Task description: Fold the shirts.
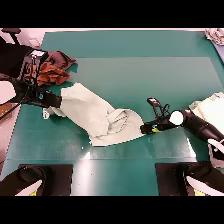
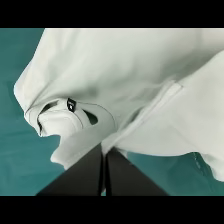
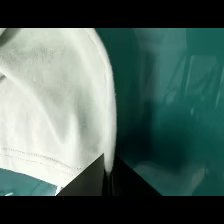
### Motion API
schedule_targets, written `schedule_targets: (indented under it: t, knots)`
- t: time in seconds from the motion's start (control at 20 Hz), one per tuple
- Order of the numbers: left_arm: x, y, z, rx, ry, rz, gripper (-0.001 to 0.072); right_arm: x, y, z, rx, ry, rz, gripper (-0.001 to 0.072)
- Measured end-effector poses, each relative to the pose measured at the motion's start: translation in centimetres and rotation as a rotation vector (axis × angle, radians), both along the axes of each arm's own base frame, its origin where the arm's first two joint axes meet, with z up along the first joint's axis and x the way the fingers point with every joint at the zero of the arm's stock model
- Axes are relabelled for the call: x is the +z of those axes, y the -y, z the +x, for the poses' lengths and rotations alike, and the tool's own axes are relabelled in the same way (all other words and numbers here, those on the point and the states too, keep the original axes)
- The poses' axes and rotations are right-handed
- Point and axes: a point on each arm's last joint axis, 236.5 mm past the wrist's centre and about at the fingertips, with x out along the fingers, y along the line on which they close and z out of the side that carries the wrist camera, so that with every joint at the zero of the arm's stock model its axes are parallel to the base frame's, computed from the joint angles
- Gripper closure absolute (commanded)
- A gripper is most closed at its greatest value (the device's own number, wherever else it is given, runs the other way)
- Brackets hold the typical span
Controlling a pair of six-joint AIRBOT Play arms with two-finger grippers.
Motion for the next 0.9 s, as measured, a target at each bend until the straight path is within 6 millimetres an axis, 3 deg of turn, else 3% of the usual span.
schedule_targets:
  t: [0.1,0.2,0.3,0.4,0.5,0.65,0.8,0.9]
  knots:
    - [0.3,0.2,0.4,0.013,0.021,-0.016,0.0673,1.8,-0.1,0.1,0.017,0.041,0.013,0.0689]
    - [1.0,0.2,1.1,0.038,0.058,-0.034,0.0673,5.6,-0.3,1.3,0.041,0.146,0.031,0.0688]
    - [2.8,0.0,1.9,0.071,0.114,-0.059,0.0673,10.8,0.6,2.8,0.077,0.298,0.009,0.0689]
    - [6.0,0.1,2.9,0.1,0.202,-0.108,0.0673,17.1,2.7,4.5,0.103,0.49,-0.062,0.0689]
    - [11.2,0.2,3.6,0.132,0.325,-0.191,0.0673,24.9,4.9,5.8,0.115,0.713,-0.129,0.069]
    - [21.5,-0.4,3.0,0.156,0.553,-0.348,0.0674,38.1,8.1,5.4,0.127,1.058,-0.221,0.069]
    - [32.0,-1.9,-1.0,0.143,0.768,-0.536,0.0674,50.3,10.9,2.0,0.087,1.336,-0.256,0.0689]
    - [36.6,-2.2,-5.0,0.092,0.851,-0.667,0.0674,56.1,12.6,-0.8,0.047,1.446,-0.258,0.069]
